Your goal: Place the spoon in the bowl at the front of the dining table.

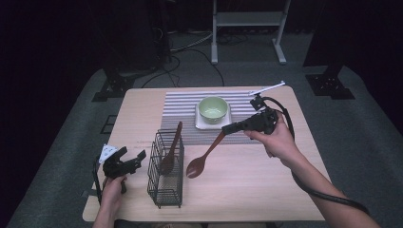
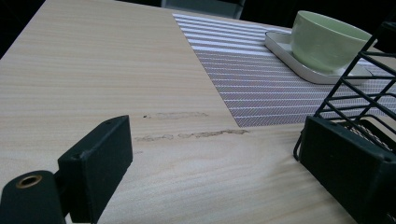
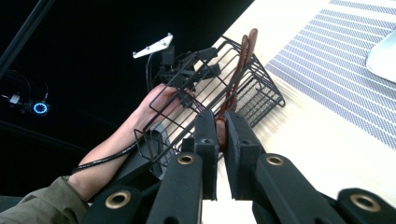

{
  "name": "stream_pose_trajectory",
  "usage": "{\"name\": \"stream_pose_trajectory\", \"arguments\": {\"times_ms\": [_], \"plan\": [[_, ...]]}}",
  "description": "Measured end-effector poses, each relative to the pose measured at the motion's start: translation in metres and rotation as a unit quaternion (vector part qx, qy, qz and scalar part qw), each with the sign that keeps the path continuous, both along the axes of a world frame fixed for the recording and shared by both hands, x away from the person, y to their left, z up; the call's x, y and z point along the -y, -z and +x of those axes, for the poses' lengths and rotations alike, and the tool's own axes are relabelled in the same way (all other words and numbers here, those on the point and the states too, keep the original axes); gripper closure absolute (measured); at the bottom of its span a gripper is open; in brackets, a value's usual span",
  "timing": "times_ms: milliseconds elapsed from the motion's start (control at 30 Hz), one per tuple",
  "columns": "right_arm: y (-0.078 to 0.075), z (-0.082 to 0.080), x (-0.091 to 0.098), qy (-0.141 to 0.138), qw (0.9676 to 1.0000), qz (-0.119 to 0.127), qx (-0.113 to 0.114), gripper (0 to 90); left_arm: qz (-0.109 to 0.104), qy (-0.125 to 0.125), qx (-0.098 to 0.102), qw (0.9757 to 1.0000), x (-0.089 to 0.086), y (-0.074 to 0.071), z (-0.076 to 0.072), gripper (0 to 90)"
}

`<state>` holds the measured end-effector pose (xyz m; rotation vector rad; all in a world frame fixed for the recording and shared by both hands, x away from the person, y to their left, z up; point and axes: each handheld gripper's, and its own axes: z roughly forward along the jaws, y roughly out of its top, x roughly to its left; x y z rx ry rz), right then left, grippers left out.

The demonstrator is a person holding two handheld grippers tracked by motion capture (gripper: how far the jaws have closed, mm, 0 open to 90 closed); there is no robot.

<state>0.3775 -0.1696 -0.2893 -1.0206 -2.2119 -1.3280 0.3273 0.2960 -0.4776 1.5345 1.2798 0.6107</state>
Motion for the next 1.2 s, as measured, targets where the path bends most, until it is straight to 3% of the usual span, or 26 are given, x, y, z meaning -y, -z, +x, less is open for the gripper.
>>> {"name": "stream_pose_trajectory", "arguments": {"times_ms": [1200], "plan": [[0.047, 0.018, 0.036, 0.043, 0.9980, -0.015, -0.043, 83.4, 0.000, -0.001, 0.000, 1.0000, 0.000, 0.000, 0.000, 9.0]]}}
